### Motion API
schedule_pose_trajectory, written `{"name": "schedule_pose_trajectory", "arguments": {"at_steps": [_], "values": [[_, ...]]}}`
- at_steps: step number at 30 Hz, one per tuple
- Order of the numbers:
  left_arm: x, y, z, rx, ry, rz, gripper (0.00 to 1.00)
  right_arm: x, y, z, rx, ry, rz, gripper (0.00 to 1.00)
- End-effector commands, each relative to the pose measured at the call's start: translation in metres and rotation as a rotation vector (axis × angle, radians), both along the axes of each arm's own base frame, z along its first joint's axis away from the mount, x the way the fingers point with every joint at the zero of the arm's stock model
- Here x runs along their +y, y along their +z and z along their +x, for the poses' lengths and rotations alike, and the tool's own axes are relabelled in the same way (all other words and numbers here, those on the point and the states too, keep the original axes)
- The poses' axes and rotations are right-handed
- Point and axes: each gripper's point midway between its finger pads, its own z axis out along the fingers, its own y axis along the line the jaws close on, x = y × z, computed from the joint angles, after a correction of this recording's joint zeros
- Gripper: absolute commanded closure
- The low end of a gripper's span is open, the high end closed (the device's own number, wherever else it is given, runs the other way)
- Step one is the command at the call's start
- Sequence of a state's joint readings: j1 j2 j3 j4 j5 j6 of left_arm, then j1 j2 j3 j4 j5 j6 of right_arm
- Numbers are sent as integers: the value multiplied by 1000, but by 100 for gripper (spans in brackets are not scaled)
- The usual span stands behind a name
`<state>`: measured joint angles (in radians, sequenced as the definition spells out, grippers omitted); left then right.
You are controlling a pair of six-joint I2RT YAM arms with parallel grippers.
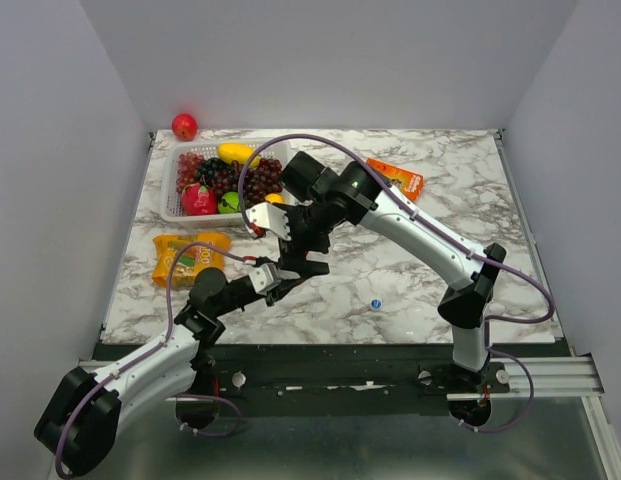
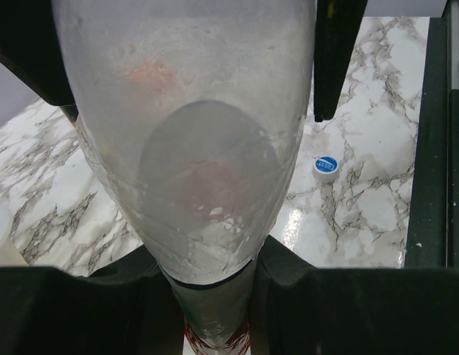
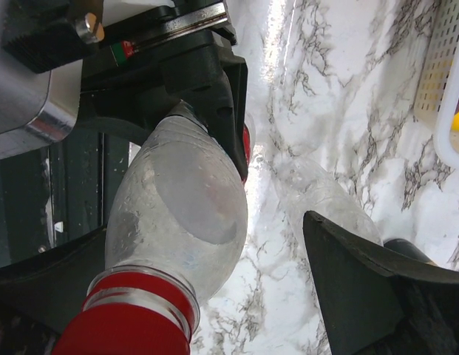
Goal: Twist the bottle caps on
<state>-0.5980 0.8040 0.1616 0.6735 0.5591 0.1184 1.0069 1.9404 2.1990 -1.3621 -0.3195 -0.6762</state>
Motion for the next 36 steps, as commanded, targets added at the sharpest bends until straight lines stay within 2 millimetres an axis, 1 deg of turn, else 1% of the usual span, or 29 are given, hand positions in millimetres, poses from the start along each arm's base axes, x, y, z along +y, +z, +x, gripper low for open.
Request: {"name": "schedule_pose_trajectory", "arguments": {"at_steps": [1,8,12,13,15,16,20,22,25,26,29,32,33,36], "values": [[-7,27,-10,-55,-59,-78,100,-18,-5,-7,32,-29,-101,1],[-10,21,-11,-21,-74,-74,100,-12,8,-8,11,0,-45,0],[-11,18,-10,-6,-76,-67,100,-7,22,-6,-25,15,19,0],[-11,17,-11,-2,-81,-64,100,-5,31,-6,-40,23,54,0],[-12,13,-12,12,-90,-54,100,-3,38,-7,-54,31,82,0],[-12,12,-11,15,-90,-52,100,-2,44,-6,-71,34,107,0],[-13,7,-10,36,-90,-41,100,-4,54,-5,-99,33,135,0],[-14,6,-10,39,-91,-40,100,-5,51,-6,-96,34,131,0],[-14,5,-8,44,-87,-38,100,-5,54,-7,-105,33,147,0],[-14,4,-8,47,-85,-37,100,-6,51,-7,-101,33,140,0],[-14,3,-6,59,-76,-37,100,-8,54,-8,-102,31,146,0],[-14,2,-5,72,-67,-38,100,-13,56,-13,-93,35,143,0],[-14,2,-5,78,-65,-41,100,-16,54,-14,-88,34,133,0],[-14,0,-3,84,-59,-37,100,-26,58,-18,-87,14,129,0]]}}
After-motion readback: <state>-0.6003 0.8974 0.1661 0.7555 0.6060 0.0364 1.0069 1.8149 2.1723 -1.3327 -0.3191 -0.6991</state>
